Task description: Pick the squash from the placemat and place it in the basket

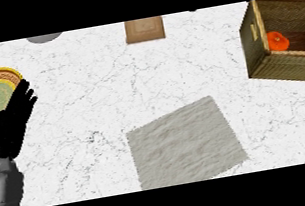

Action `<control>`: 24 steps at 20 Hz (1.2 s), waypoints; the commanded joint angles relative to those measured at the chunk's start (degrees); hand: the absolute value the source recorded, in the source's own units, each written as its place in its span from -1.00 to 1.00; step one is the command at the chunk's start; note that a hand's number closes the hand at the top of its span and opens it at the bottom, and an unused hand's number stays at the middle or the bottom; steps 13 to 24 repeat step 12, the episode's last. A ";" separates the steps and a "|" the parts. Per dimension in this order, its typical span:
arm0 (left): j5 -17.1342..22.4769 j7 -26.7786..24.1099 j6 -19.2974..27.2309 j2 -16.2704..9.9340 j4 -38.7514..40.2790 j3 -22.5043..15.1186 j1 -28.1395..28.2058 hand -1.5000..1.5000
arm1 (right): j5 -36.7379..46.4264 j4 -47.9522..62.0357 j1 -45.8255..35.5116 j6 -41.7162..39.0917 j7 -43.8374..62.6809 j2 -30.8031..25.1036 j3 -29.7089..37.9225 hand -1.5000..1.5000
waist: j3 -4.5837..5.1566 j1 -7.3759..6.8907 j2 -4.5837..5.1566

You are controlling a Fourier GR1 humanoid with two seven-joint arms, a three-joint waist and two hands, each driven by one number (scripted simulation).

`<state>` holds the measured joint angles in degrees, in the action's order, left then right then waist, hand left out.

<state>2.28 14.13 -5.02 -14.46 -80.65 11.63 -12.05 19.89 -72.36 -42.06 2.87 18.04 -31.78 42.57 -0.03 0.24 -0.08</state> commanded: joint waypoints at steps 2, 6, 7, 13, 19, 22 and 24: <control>1.01 -0.62 -0.92 -0.97 -0.05 1.28 0.39 0.00 | -9.63 0.48 6.06 -8.70 0.92 -8.29 8.74 -1.00 | 0.00 0.65 -0.14; -0.56 0.52 0.90 1.63 -1.73 -1.15 0.98 0.00 | -15.65 9.60 12.33 -17.40 -6.36 -14.03 14.31 -1.00 | -0.06 0.37 0.00; 0.10 -0.51 -0.80 0.03 -0.01 -0.17 0.92 0.00 | -16.26 13.72 13.06 -22.73 -8.00 -18.11 14.28 -1.00 | -0.09 0.54 0.13; -0.55 -0.71 0.82 1.53 -0.51 -0.66 0.60 0.00 | -19.06 22.00 19.96 -30.91 -14.40 -22.78 16.88 -1.00 | -0.05 0.21 0.12; -0.55 -0.71 0.82 1.53 -0.51 -0.66 0.60 0.00 | -19.06 22.00 19.96 -30.91 -14.40 -22.78 16.88 -1.00 | -0.05 0.21 0.12; -0.55 -0.71 0.82 1.53 -0.51 -0.66 0.60 0.00 | -19.06 22.00 19.96 -30.91 -14.40 -22.78 16.88 -1.00 | -0.05 0.21 0.12; -0.55 -0.71 0.82 1.53 -0.51 -0.66 0.60 0.00 | -19.06 22.00 19.96 -30.91 -14.40 -22.78 16.88 -1.00 | -0.05 0.21 0.12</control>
